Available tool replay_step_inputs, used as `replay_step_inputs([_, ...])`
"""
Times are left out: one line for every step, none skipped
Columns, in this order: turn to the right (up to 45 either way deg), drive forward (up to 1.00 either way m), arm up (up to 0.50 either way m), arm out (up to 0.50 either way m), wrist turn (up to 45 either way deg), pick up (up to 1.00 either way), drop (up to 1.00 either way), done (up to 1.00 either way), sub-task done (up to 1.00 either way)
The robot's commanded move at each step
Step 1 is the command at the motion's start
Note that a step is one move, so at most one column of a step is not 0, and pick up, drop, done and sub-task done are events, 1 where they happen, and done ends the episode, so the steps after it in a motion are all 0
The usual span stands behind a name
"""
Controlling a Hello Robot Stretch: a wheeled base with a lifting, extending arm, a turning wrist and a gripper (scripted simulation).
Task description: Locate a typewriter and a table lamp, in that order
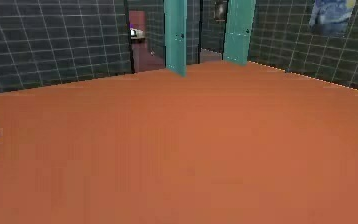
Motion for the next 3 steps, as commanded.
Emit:
replay_step_inputs([45.0,0.0,0.0,0.0,0.0,0.0,0.0,0.0,0.0])
replay_step_inputs([21.0,0.0,0.0,0.0,0.0,0.0,0.0,0.0,0.0])
replay_step_inputs([0.0,1.0,0.0,0.0,0.0,0.0,0.0,0.0,0.0])
